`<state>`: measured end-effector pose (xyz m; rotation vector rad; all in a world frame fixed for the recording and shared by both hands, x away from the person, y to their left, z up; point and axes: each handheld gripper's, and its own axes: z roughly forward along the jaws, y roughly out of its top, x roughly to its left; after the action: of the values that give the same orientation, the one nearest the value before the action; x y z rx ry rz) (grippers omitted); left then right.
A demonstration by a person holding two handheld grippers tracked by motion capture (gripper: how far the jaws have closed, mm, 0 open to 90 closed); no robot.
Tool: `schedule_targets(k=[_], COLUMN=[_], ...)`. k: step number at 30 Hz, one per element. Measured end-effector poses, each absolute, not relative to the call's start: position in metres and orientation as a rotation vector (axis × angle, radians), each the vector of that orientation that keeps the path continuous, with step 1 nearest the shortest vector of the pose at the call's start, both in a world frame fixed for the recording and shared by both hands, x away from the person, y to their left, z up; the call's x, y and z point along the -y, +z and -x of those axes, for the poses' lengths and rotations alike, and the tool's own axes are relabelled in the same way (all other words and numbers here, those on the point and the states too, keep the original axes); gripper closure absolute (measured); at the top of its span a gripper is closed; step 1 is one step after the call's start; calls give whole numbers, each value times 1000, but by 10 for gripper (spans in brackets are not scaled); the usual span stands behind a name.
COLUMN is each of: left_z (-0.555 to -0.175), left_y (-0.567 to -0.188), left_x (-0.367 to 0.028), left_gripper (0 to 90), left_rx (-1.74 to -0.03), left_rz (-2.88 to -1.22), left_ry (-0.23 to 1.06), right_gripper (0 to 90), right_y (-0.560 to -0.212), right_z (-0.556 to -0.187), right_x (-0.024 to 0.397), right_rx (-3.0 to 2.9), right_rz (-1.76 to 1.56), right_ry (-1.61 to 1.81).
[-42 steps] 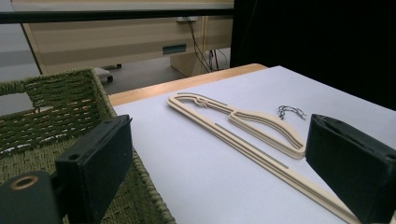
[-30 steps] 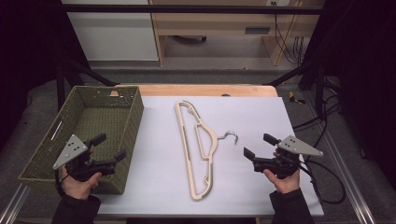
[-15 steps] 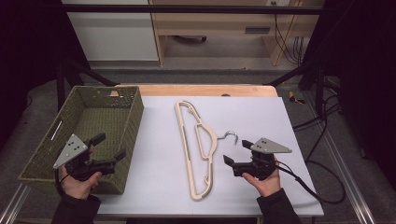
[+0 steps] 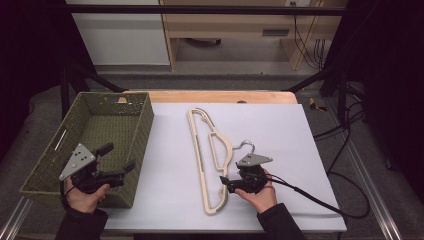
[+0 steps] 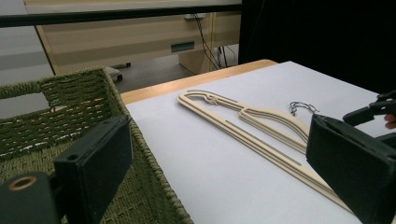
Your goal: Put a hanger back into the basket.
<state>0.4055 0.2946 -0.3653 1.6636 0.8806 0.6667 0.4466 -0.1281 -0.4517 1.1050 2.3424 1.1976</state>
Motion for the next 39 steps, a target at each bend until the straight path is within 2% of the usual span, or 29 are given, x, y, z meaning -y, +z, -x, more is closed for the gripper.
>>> schedule_targets(k=[3, 4, 9, 15, 19, 24, 39], left_z=[-406, -406, -407, -406, -406, -406, -407], left_y=[-365, -366, -367, -366, -366, -367, -368], left_x=[-295, -294, -293, -292, -292, -292, -291], left_gripper=[75, 75, 75, 75, 76, 77, 80], left_rx=[-878, -882, -880, -876, -874, -874, -874], left_rz=[-1669, -1663, -1676, -1682, -1684, -1687, -1690], left_ry=[667, 664, 661, 662, 663, 661, 656], right_gripper=[298, 349, 421, 548, 560, 623, 692], right_y=[-458, -464, -471, -476, -476, -472, -467], right_z=[-449, -450, -453, -453, -454, -456, -458], right_x=[125, 122, 119, 116, 117, 119, 125], right_rx=[-2350, -2363, -2393, -2440, -2454, -2460, -2427], right_rz=[-1120, -1158, -1199, -1240, -1275, -1388, -1478], right_ry=[1175, 1156, 1138, 1114, 1125, 1130, 1067])
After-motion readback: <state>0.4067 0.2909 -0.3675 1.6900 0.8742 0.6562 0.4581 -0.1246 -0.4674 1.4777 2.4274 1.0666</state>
